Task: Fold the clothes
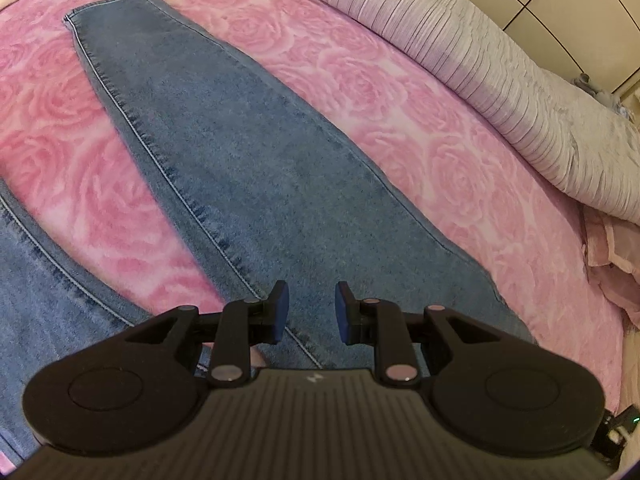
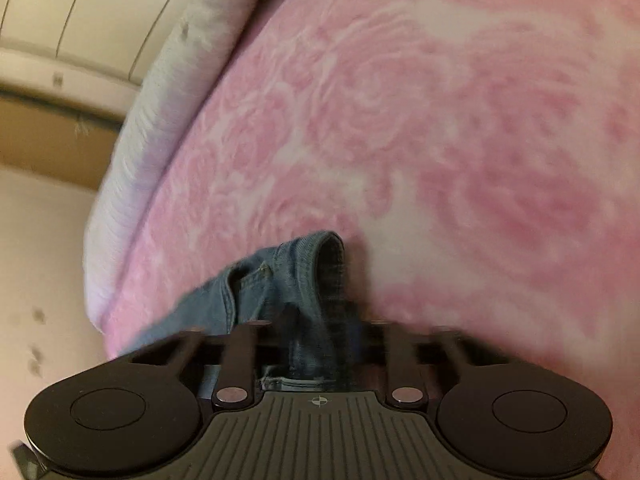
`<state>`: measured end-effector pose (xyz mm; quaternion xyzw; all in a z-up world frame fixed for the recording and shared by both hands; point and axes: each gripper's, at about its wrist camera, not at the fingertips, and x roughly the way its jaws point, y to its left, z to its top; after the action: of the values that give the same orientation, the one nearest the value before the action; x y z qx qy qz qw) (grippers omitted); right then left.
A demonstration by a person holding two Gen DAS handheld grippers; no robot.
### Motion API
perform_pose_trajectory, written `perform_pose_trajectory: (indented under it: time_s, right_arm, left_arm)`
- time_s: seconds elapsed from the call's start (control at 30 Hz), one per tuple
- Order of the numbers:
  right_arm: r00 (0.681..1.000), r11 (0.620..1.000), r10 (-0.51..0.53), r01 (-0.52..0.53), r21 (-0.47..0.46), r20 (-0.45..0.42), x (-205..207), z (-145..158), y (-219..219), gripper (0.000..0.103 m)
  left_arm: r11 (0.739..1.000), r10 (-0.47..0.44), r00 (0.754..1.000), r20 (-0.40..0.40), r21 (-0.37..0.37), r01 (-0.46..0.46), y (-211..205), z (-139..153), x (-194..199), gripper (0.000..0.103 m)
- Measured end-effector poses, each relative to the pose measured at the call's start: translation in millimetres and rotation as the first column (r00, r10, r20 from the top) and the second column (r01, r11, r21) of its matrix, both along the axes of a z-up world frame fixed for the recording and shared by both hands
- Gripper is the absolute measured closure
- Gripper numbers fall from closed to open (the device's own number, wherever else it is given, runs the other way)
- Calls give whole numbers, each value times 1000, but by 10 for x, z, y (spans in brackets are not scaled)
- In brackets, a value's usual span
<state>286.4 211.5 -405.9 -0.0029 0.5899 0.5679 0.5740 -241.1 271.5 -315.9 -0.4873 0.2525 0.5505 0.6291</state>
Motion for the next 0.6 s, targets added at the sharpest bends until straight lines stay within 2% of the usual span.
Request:
perform_pose_trajectory:
  time_s: [0.07, 0.13, 0.23, 0.27, 0.3, 0.37, 0.43, 0.47, 0.6]
  right_arm:
    - [990, 997, 56, -61, 37, 131, -109, 174, 46, 88]
    - [979, 994, 42, -62, 93, 202, -118, 374, 9, 88]
    - [969, 1000, 14, -19, 20, 248, -128, 297, 48, 88]
    - [965, 1000, 5, -3, -6, 264, -132, 266, 62, 85]
    - [959, 999, 8, 7, -52, 283, -148, 169, 89, 78]
    - [968, 998, -13, 27, -52, 252, -113, 138, 66, 74]
    - [986, 994, -72, 83, -72, 149, -6, 236, -12, 60]
    - [985, 991, -109, 118, -66, 133, 47, 311, -133, 56]
    - [980, 979, -195, 196, -55, 27, 159, 507, -935, 54]
  left_arm:
    - [1000, 4, 1000, 5, 16, -4, -14, 48, -32, 84]
    - [999, 6, 1000, -5, 35, -6, -27, 98, -73, 84]
    - [999, 22, 1000, -18, 38, -21, -43, 100, -152, 84]
    - [999, 31, 999, -21, 31, -30, -50, 82, -177, 84]
    - [999, 37, 999, -20, 25, -37, -59, 66, -204, 84]
    - [999, 35, 999, -23, 20, -34, -97, 54, -252, 84]
    - [999, 30, 999, -28, 15, -30, -139, 49, -303, 84]
    - [999, 35, 999, -28, 8, -35, -157, 43, -342, 84]
    - [998, 59, 998, -1, -21, -59, -205, 6, -482, 84]
